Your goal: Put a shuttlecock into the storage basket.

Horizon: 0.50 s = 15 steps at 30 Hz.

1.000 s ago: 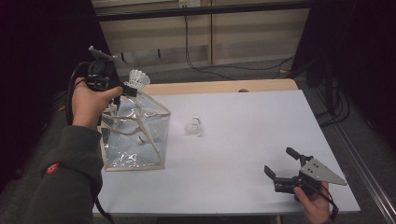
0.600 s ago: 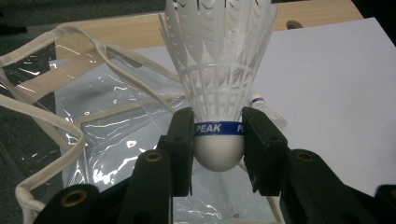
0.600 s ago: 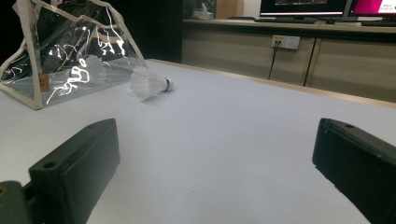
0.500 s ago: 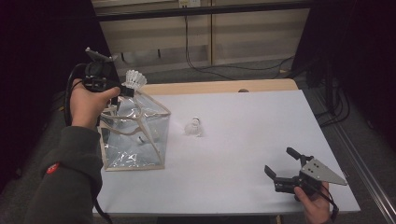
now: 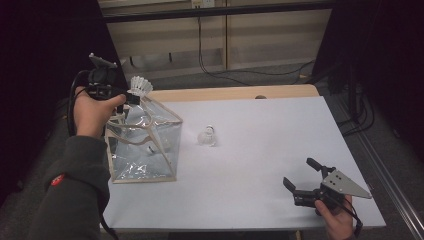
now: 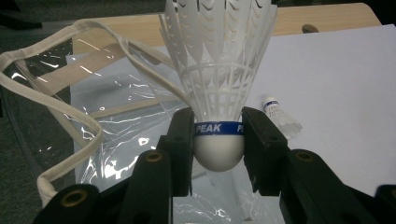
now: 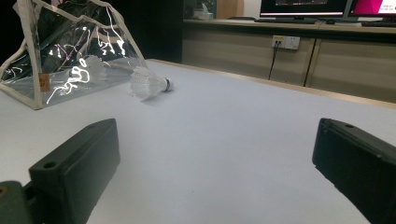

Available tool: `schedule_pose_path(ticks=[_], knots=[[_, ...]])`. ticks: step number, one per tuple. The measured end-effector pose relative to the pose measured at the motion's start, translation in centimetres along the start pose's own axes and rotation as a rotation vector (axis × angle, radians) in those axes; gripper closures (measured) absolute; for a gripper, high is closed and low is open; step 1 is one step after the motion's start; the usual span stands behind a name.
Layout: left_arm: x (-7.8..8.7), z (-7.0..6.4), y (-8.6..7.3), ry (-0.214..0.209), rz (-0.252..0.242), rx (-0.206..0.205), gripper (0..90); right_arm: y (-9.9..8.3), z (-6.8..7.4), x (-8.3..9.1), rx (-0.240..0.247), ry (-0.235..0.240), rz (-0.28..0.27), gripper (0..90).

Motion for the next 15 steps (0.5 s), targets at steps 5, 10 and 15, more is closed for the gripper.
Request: schedule_pose_path(ticks=[5,10,15], knots=[[-0.18,0.28,-0.11,0.007,0.000,0.011,65.6,0.02,-0.02,0.03,-0.001,-0.001,-0.002,0.9],[-0.19,0.53,-0.16,0.010,-0.004,0.013,65.6,0.02,-0.03,0.02,0.000,0.000,-0.002,0.9],[-0.20,0.78,-0.22,0.016,-0.008,0.022,65.6,0.01,-0.03,0.01,0.002,0.000,-0.001,0.9]])
Point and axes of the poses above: each handheld gripper's, and its own axes: x roughly backward along the jaws, y roughly out of its top, z roughly to its left, the point moved 6 cm from there along -x, roughly forward along the jaws, and after that the axes turned 10 degrees about y, right-handed, at the moved point
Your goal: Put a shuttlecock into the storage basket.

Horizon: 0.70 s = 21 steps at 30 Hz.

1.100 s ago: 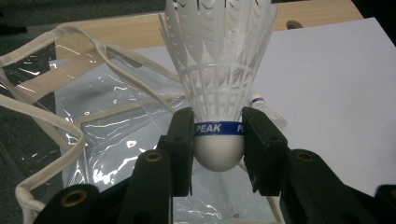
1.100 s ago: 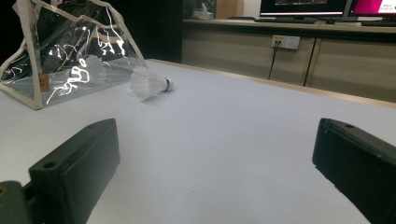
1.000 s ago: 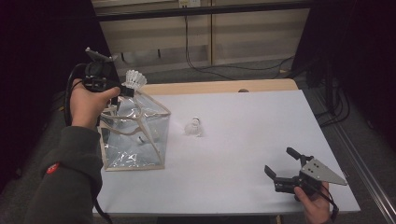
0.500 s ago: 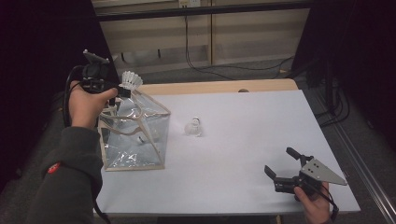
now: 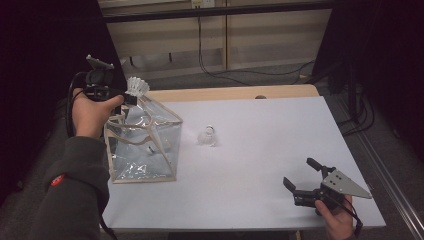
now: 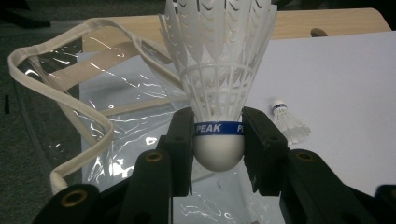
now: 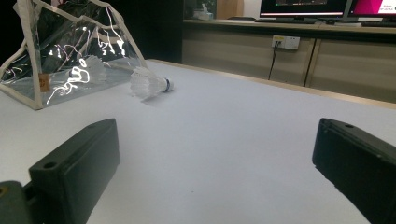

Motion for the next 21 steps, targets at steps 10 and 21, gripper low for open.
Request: schedule_pose_path(ticks=[10,21], knots=[[0.0,0.8,-0.2,0.021,-0.003,0.017,65.6,0.0,0.0,0.0,0.000,0.000,-0.001,0.9],[0.0,1.6,-0.5,0.044,-0.002,0.034,65.6,0.0,0.0,0.0,0.000,0.000,-0.001,0.9]])
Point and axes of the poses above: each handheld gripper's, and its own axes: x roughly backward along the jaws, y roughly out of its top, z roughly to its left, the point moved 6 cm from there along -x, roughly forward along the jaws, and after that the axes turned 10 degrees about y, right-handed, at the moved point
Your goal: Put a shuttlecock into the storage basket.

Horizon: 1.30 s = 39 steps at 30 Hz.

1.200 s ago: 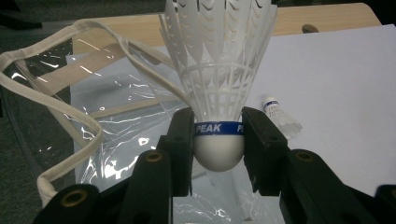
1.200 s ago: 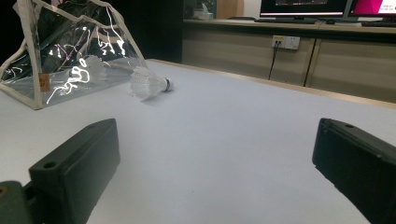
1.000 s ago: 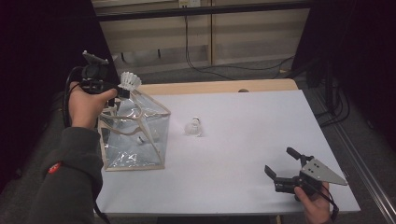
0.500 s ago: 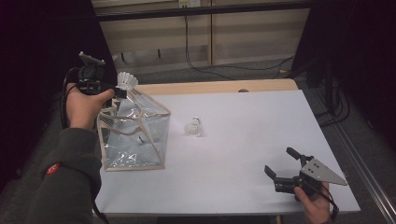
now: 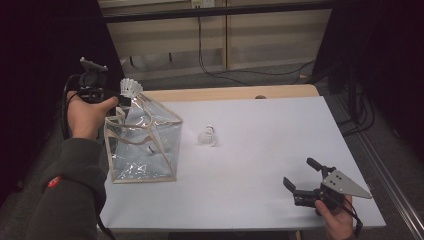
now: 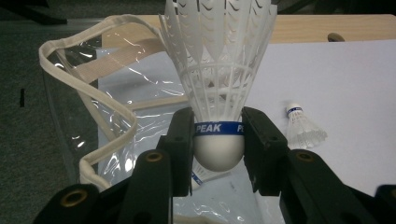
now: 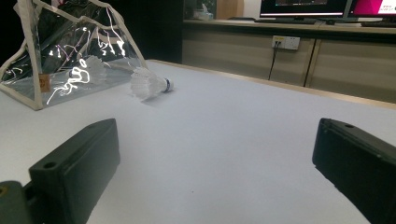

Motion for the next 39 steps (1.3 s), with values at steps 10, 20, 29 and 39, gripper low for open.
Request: schedule_pose_path(ticks=[10,20,29,39], knots=[[-0.4,0.7,-0.5,0.021,0.009,0.029,65.6,0.0,0.1,0.0,-0.001,0.002,0.001,0.9],[-0.7,1.3,-1.1,0.025,0.030,0.035,65.5,0.0,0.1,0.0,-0.001,0.002,0.001,0.9],[-1.0,1.7,-1.5,0.038,0.047,0.041,65.4,0.0,0.1,-0.1,-0.001,0.003,0.001,0.9],[-1.7,1.8,-1.9,0.050,0.061,0.051,65.1,0.0,0.1,-0.1,-0.001,0.003,0.002,0.9]])
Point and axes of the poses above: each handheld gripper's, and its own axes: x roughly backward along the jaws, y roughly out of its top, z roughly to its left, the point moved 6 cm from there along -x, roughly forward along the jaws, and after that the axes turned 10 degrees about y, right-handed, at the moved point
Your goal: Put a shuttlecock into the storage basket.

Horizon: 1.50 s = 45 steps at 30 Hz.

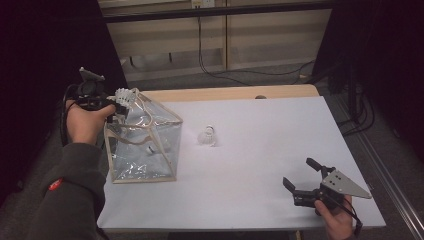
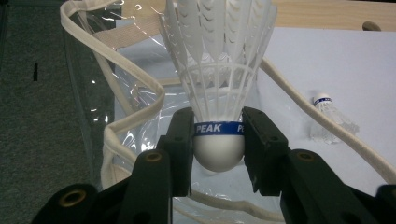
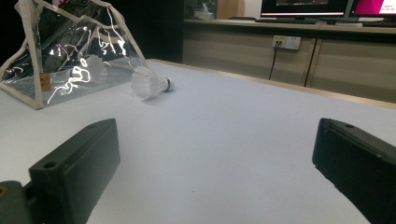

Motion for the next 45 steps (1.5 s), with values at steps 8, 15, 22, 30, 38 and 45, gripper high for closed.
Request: schedule_pose_path(ticks=[8,15,22,30,38,45], knots=[[-0.5,-0.2,-0.1,0.004,-0.001,0.008,55.2,0.0,0.0,0.0,0.000,0.000,-0.002,0.9],[0.2,-0.9,0.1,-0.026,-0.009,-0.010,48.5,0.0,0.0,0.0,0.002,0.001,0.000,0.9],[1.0,-2.4,0.4,-0.080,-0.004,-0.052,45.1,0.0,-0.1,0.0,0.003,-0.002,-0.003,0.9],[1.6,-4.4,0.5,-0.120,-0.020,-0.092,41.0,0.0,-0.1,0.1,0.004,-0.003,-0.003,0.9],[2.2,-6.4,0.6,-0.157,-0.028,-0.130,36.0,0.0,-0.1,0.1,0.003,-0.002,-0.002,0.9],[2.5,-8.3,0.7,-0.181,-0.042,-0.167,30.0,0.1,0.0,0.1,0.001,-0.001,-0.005,0.9]])
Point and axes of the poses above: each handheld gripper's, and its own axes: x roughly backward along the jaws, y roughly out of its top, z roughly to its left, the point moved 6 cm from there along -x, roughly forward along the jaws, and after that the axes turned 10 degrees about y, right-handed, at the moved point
